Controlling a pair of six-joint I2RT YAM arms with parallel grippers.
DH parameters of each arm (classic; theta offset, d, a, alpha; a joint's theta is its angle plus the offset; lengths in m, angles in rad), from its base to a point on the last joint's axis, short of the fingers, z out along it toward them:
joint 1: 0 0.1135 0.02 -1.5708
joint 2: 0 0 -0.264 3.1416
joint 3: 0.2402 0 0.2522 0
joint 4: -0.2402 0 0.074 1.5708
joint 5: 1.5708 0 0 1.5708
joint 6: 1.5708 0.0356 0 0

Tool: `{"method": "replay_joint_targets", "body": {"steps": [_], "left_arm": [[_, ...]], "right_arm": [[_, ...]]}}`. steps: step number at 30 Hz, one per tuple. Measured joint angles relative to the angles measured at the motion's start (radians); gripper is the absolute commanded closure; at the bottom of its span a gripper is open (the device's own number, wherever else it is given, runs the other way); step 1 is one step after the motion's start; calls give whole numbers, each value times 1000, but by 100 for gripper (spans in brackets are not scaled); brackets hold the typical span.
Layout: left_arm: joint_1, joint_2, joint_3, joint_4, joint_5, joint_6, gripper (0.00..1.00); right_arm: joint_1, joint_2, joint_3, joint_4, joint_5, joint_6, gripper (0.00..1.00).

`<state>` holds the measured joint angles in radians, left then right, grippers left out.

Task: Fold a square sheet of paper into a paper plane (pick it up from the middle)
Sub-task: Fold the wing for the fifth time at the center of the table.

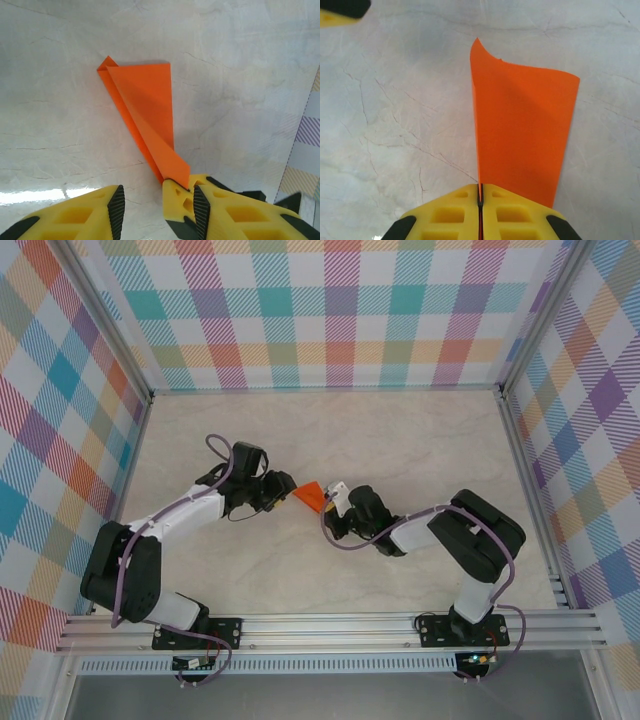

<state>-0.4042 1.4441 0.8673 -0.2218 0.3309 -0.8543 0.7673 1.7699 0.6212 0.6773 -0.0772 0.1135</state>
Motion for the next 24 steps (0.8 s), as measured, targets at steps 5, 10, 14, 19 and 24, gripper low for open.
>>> {"method": "replay_joint_targets", "body": {"steps": [5, 10, 14, 19, 24], "left_arm": [[0, -11, -96, 102, 19, 7, 53], [-7, 1, -157, 205, 54, 6, 53], [-20, 28, -185, 296, 75, 6, 54], [-43, 57, -211, 380, 80, 2, 55], [-54, 80, -218, 443, 80, 2, 57]], "right_arm": [[-45, 0, 17, -11, -98, 142, 94], [-70, 0, 54, -68, -167, 242, 94], [-72, 0, 67, -84, -207, 295, 95], [-84, 7, 80, -103, -257, 378, 96], [-109, 40, 82, -91, -295, 468, 96]]}}
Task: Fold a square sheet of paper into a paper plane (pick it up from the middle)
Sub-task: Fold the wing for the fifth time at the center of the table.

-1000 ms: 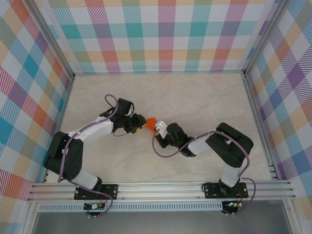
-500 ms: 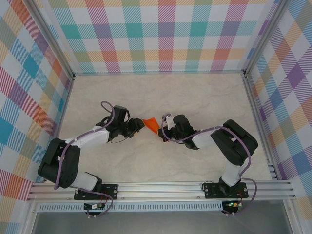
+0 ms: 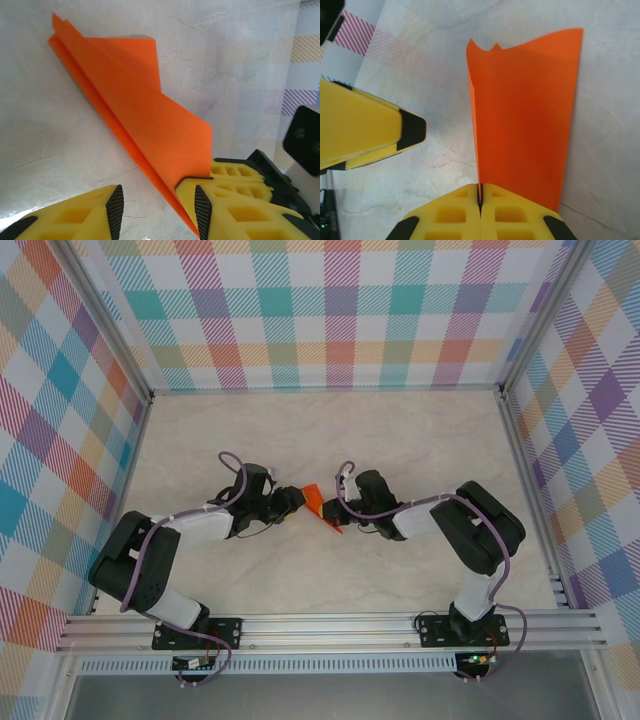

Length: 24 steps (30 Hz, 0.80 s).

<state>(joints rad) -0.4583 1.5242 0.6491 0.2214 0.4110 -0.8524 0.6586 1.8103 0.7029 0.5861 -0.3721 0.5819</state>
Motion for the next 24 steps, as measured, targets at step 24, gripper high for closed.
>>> {"method": "replay_joint_targets", "body": {"steps": [24], "left_arm": [[-24, 99, -3, 139, 0, 1, 61]], "right_arm": [[-68, 87, -23, 99, -94, 246, 93]]}}
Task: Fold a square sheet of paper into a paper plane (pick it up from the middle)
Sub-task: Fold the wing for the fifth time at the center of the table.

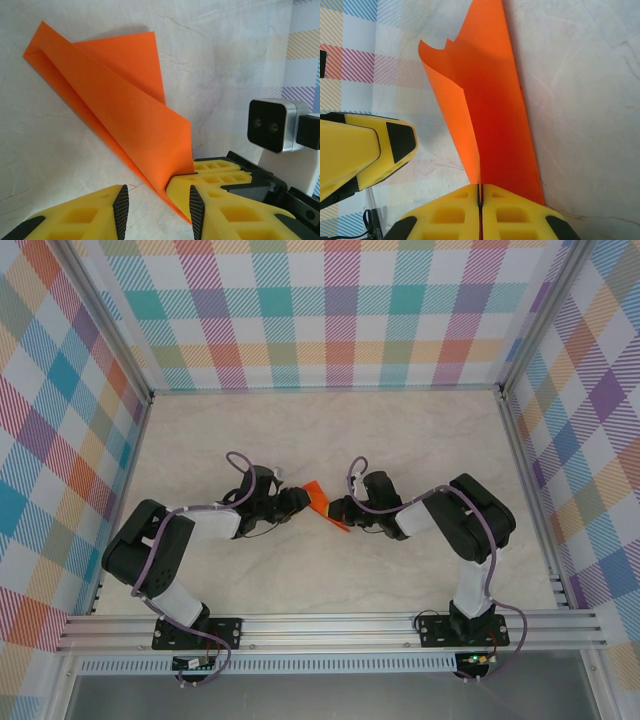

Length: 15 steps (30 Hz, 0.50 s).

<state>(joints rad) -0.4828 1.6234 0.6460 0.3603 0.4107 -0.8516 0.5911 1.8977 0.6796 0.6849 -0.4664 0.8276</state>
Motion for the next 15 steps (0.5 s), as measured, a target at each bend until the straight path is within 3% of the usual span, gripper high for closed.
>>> {"method": "replay_joint_targets", "body": {"steps": [15], "left_arm": [[-14, 97, 44, 82, 53, 0, 68]], "right_arm": [[-29, 21, -6, 37, -44, 63, 95]]}}
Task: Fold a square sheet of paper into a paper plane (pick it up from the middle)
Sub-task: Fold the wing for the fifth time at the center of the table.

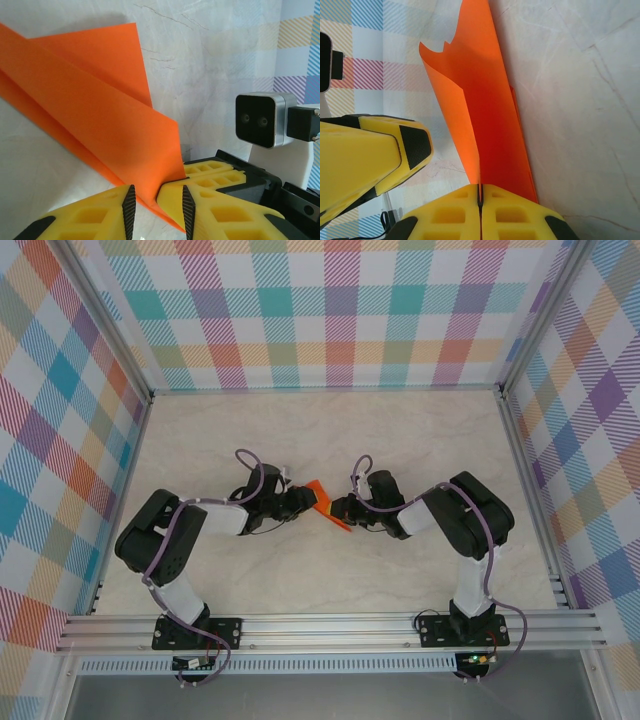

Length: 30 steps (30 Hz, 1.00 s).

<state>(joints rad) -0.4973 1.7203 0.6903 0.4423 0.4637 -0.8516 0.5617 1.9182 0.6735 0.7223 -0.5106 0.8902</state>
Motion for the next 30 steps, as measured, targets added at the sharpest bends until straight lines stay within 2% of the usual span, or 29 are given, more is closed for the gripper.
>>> {"method": "replay_joint_targets", "body": {"steps": [30], "left_arm": [[-7, 92, 58, 25, 32, 1, 76]], "right_arm": [[-6, 3, 20, -48, -22, 0, 95]]}}
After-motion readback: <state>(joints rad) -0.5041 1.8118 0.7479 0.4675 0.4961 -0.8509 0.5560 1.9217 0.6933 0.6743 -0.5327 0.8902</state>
